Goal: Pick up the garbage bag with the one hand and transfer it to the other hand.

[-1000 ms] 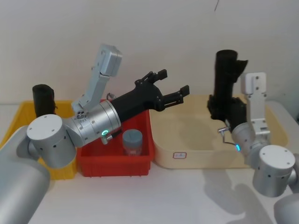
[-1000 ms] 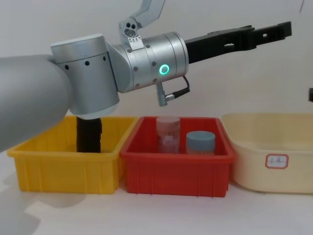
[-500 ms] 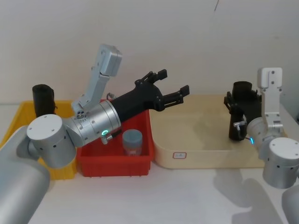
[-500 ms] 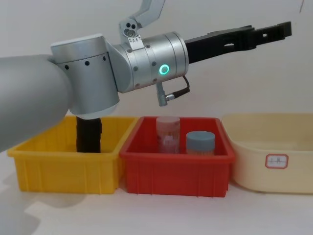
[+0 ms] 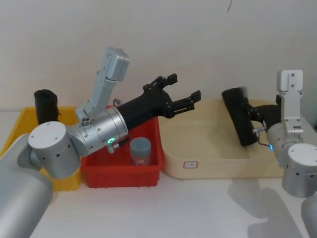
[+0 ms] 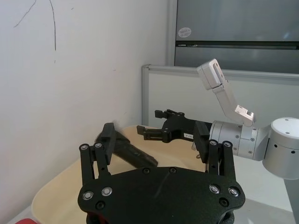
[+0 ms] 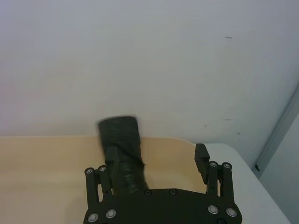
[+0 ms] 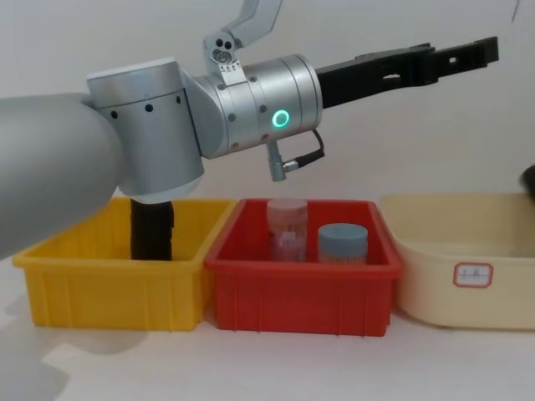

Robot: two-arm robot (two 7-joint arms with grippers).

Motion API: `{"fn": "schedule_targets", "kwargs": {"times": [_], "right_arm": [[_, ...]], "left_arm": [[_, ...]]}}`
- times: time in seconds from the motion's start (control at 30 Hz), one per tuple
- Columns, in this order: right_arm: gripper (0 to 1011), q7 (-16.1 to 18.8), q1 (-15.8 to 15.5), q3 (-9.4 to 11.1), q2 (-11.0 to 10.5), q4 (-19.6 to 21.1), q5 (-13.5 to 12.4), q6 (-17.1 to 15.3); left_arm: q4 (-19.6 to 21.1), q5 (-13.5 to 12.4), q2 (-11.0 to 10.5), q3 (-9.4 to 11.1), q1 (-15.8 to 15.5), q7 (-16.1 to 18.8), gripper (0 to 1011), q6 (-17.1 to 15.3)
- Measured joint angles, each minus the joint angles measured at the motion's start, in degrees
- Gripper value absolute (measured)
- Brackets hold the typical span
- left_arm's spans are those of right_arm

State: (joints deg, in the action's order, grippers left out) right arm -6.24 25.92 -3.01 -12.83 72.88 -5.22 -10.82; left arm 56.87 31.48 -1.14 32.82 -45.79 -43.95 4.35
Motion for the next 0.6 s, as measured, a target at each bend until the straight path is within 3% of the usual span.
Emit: {"fn": "schedule_targets", "kwargs": {"times": [0.37,0.6], "right_arm": [[1001,-0.23,0.12,0.19,-0.06,-0.12,0.27,-0.21],[1000,1.65,-1.26,0.36,-0.28,1.86,-0.41,-1.01]], "left_arm": [[0.00,0.00,0.00,0.00,0.00,0.01,1001,0.00],[1.18,-0.27,-0.55,0.01,0.55,1.20,1002,-0.02]]}}
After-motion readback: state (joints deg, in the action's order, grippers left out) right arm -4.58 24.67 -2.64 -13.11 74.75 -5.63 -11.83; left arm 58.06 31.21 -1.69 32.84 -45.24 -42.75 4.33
